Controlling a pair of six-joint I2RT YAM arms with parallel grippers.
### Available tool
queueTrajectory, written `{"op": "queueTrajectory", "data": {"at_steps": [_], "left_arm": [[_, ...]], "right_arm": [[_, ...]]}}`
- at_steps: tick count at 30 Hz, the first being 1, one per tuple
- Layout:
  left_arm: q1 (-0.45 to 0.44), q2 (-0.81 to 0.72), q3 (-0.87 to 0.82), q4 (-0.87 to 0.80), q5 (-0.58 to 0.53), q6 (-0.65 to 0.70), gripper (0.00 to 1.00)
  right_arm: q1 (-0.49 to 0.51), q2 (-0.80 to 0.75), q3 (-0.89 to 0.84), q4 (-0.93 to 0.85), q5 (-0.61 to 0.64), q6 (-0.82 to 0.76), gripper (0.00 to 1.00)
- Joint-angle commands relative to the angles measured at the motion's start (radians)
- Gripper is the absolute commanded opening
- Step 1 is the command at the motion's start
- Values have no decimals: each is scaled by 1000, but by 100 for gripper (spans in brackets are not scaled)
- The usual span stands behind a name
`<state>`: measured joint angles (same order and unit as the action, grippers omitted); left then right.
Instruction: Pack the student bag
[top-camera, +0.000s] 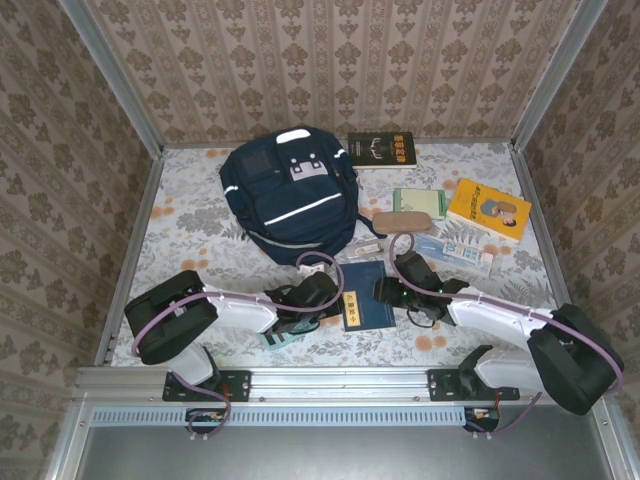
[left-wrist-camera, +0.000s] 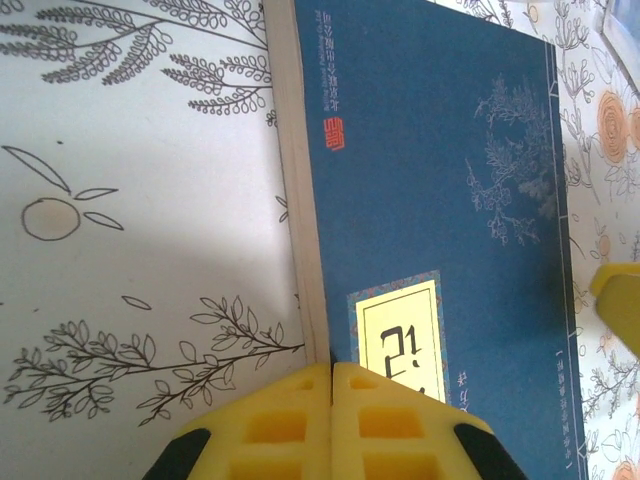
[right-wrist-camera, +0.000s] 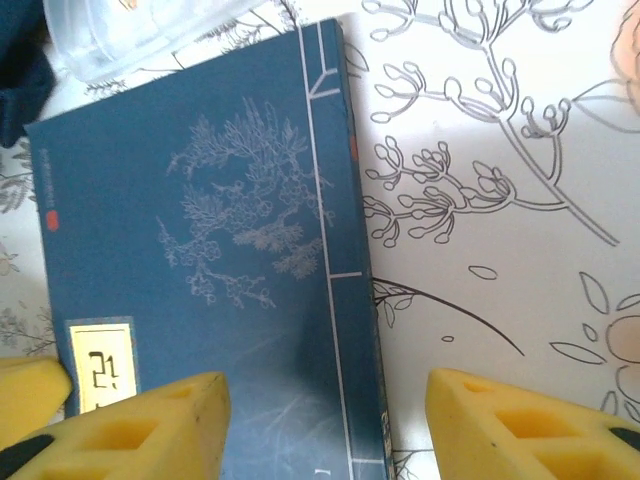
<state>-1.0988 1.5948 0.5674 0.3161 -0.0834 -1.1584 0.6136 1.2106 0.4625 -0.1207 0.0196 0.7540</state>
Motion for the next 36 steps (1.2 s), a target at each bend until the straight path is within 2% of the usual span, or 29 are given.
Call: {"op": "queueTrajectory", "data": {"at_steps": [1,6,10,16,18,29,36], "left_arm": [[5,18,-53,-127,40,20,0],[5,21,-61,-108,43,19,0],[6,21,-67,-95,48,17,0],[6,38,-73,-62,63,13,0],[6,48,-74,-45,73,12,0],[7,67,-78,-10,84,7,0],[6,60,-78,-11,85,9,0]], "right_arm": [[6,-3,36,-75,45,-36,57],[5,132,44,-14,0,-26,57],[6,235,55,58,-93,-15,54],[6,187,-17,368,-399,72,49],[7,125,-26,426,-448,102,47],[8,-50,-49,482,-506,142,36],[6,-13,-48,442,-481,122,36]]}}
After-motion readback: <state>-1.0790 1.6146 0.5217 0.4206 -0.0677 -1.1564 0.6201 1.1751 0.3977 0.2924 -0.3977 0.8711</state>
